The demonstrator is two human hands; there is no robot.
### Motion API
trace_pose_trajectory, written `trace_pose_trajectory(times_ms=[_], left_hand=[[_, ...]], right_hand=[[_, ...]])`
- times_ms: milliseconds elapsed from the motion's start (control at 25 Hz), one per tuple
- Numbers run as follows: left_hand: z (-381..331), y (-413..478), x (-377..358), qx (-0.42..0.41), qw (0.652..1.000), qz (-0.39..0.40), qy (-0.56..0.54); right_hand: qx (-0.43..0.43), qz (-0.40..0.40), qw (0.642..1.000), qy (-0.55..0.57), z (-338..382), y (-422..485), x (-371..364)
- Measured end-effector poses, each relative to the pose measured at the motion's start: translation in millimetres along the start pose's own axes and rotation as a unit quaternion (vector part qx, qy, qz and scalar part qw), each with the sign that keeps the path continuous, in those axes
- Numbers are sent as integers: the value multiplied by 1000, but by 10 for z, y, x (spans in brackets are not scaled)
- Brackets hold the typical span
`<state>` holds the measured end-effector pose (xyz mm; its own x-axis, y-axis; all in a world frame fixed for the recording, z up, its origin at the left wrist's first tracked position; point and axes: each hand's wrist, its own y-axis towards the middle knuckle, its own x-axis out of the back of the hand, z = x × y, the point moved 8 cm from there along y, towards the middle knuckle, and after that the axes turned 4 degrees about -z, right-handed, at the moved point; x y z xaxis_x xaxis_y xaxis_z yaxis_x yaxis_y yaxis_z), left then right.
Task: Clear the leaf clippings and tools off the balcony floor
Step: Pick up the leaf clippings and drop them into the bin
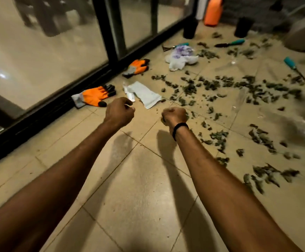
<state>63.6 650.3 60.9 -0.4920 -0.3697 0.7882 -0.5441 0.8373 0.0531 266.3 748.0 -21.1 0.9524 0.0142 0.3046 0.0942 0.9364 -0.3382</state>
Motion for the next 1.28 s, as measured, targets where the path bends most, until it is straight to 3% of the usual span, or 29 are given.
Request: trace_pose_trajectory(times_ms=[200,400,800,880,1040,1120,1280], left_hand=[[-203,29,-704,-26,993,87,69],[-234,94,-1206,-53,988,114,94],[-278,186,-2532,-98,957,209,174],[-232,184,-2619,-110,956,179,207],[-433,-27,-2705,-214,956,91,177],[-577,-162,-2706,-251,955,75,141],[-632,-258,-2757,-239,963,90,83]], right_hand=[[-44,-58,996,-58,-573,116,414],[-14,-59,991,-117,-698,63,497],[-19,-219,950,-223,-1194,187,1887],[-44,-200,942,-266,-1355,173,2092],[-90,-113,933,-329,-1635,80,2049],[-52,-119,936,-328,-1648,58,1941],[29,-150,934,-324,-1573,-29,1769]])
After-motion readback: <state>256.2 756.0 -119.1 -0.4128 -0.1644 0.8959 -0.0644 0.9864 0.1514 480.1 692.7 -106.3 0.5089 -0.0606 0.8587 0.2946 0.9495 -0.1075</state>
